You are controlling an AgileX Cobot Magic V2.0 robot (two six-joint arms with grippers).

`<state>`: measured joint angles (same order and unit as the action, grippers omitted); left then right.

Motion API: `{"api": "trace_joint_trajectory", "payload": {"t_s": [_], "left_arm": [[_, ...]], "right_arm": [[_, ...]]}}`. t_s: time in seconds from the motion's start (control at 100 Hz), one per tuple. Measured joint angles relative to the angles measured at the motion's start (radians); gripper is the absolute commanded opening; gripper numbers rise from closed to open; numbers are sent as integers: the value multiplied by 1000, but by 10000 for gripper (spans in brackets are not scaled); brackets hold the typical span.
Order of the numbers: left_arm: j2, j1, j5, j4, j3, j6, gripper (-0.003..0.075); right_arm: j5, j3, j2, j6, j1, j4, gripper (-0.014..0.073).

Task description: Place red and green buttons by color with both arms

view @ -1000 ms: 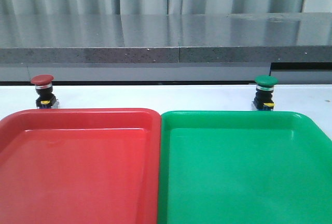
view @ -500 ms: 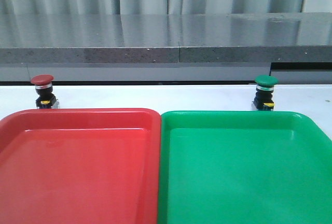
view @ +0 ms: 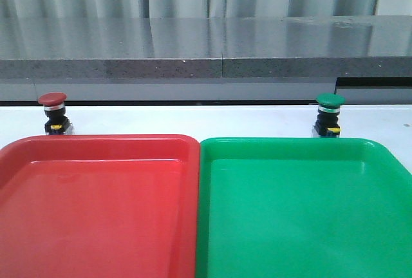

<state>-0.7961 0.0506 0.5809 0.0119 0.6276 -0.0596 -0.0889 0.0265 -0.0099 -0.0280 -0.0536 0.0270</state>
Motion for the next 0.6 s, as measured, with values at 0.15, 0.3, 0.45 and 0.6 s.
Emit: {"api": "trace_joint_trajectory", "payload": {"t_s": [0.15,0.3,0.45,0.6], "left_arm": [[-1,0,0,9,4,0,588],[-56,18,2,13,68,0,587],[-186,82,8,14,191,0,586],[-379,136,9,11,319,0,586]], "right_arm": [[0,0,0,0,0,0,-67],[0,0,0,0,0,0,-67],[0,0,0,0,0,0,-67],[0,0,0,0,0,0,-67]]}}
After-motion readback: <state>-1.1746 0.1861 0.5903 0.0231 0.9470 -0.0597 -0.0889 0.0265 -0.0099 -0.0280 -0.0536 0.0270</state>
